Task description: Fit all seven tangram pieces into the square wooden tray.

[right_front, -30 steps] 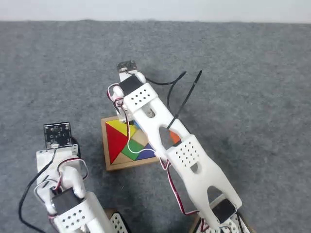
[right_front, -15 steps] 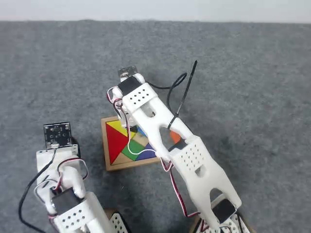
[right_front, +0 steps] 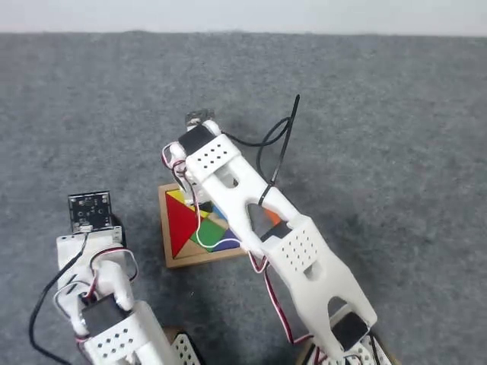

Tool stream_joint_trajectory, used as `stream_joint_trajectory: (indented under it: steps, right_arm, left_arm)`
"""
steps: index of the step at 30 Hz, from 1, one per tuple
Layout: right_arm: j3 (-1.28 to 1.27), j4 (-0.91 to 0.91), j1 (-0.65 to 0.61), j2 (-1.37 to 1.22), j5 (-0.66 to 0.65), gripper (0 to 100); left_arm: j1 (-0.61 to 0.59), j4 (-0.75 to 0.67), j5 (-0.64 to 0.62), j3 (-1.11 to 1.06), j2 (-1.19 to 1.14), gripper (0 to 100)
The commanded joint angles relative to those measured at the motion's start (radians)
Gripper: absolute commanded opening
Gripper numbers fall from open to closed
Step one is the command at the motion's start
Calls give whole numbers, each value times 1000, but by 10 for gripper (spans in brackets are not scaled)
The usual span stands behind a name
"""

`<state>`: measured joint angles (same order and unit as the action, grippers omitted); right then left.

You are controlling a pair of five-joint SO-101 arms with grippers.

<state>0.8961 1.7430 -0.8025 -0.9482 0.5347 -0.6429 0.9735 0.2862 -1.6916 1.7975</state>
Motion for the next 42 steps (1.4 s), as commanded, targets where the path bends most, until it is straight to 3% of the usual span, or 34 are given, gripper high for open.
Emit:
stream_joint_trajectory:
  steps: [1, 14, 20, 24, 33, 38, 42]
  right_arm:
    - [11, -8, -15, 12, 9, 246]
    - [-8, 48, 38, 177, -46, 251]
    - [-117, 48, 67, 320, -49, 70]
    - [-203, 39, 73, 407, -86, 80]
    - [-425, -268, 116, 320, -187, 79]
    - [-423, -318, 113, 268, -204, 78]
    - [-423, -329, 110, 265, -206, 6]
  left_arm:
    - [9, 6, 9, 12, 23, 180]
    - [9, 6, 9, 12, 23, 180]
    - [9, 8, 9, 12, 23, 180]
    - [9, 15, 11, 12, 23, 179]
    - [9, 17, 11, 12, 23, 179]
    - [9, 17, 11, 12, 23, 179]
    - [9, 17, 11, 12, 23, 179]
